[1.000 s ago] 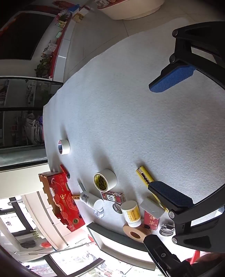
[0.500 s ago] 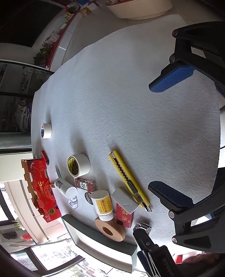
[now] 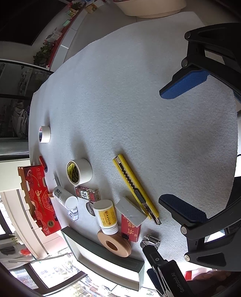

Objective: Organize rigid objects
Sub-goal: 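Move the left gripper over the tan cork ring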

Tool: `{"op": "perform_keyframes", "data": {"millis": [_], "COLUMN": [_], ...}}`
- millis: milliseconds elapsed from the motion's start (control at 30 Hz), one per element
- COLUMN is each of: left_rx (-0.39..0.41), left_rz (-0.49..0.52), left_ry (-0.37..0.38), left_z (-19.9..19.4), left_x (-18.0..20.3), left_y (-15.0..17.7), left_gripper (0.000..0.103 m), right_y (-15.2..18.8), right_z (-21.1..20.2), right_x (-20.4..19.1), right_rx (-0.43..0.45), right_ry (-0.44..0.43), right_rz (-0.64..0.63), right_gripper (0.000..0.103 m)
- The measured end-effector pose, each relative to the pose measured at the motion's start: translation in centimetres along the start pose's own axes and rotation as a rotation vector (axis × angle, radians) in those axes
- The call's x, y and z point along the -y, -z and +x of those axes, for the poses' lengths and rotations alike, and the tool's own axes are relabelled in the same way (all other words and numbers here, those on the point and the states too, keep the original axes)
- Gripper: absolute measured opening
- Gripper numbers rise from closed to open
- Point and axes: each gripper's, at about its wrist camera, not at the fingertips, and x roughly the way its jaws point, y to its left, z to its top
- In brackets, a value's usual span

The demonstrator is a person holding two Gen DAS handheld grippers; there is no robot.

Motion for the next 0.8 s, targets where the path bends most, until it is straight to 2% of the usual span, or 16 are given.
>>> {"op": "perform_keyframes", "data": {"millis": [267, 533, 600, 733, 800], "left_rx": [-0.018, -0.002, 0.008, -0.001, -0.002], "left_rz": [0.026, 0.038, 0.028, -0.005, -0.002], "left_ry": [-0.026, -0.048, -0.087, -0.093, -0.096], "left_z": [0.7, 0.6, 0.5, 0.7, 0.8], "left_x": [0.4, 0.8, 0.6, -0.4, -0.4], "left_y": [0.5, 0.2, 0.0, 0.1, 0.2], "left_gripper": [0.103, 0.103, 0.103, 0.103, 0.103], "right_y": [-0.5, -2.1, -2.8, -4.3, -5.0], "right_z": [0.9, 1.1, 1.4, 2.7, 3.8], "right_x": [-2.0, -2.9, -3.6, -5.0, -5.9], "right_rx": [-0.015, -0.002, -0.001, -0.020, -0.064], "right_ry": [-0.017, -0.054, -0.065, -0.093, -0.101], "right_rz": [-0.076, -0.064, -0.081, -0.126, -0.174], "right_gripper": [0.103, 0.103, 0.103, 0.103, 0.103]}}
